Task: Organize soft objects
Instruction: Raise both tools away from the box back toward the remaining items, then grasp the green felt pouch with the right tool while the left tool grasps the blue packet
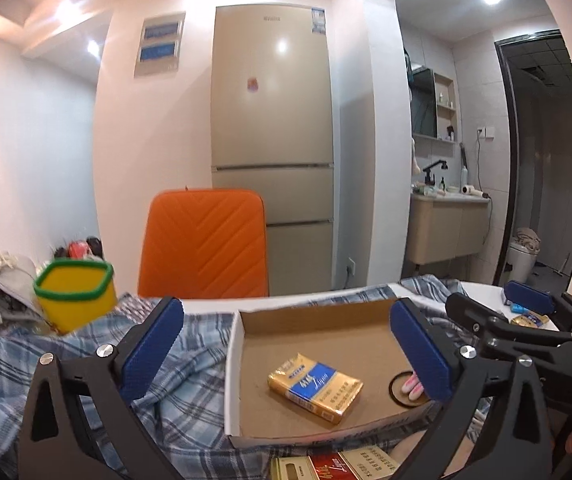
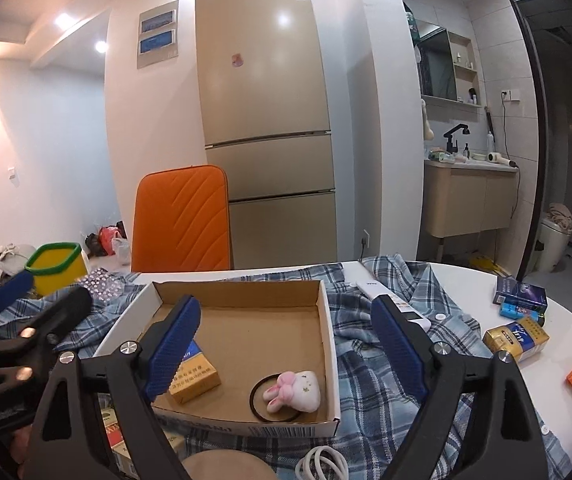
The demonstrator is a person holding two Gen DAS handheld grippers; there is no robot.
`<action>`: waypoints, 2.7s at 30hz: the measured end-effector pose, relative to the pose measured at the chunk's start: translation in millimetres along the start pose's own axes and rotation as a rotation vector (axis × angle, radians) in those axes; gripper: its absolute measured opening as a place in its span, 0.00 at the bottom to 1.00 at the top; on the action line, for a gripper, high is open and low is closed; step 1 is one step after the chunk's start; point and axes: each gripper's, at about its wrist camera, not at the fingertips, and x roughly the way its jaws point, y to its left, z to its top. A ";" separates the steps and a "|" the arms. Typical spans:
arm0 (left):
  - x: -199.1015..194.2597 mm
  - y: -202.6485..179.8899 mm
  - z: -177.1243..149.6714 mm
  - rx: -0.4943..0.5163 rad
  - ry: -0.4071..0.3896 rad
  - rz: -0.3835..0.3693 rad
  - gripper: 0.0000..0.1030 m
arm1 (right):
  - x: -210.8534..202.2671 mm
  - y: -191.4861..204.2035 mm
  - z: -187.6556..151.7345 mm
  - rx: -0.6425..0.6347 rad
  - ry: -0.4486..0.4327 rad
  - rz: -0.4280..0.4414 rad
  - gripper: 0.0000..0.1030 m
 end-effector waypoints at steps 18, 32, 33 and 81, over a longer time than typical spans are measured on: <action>-83.6 2.4 52.7 0.014 -0.121 -0.034 1.00 | -93.4 6.3 44.3 -0.045 -0.231 0.037 1.00; -123.3 16.4 19.2 -0.017 -0.086 -0.033 1.00 | -148.5 15.0 28.0 -0.076 -0.225 0.060 1.00; -124.0 18.0 16.3 -0.024 -0.077 -0.035 1.00 | -149.9 15.6 24.8 -0.081 -0.215 0.056 1.00; -109.2 43.3 -49.6 -0.130 0.209 -0.091 1.00 | -24.5 40.3 -88.2 -0.391 0.686 0.363 0.90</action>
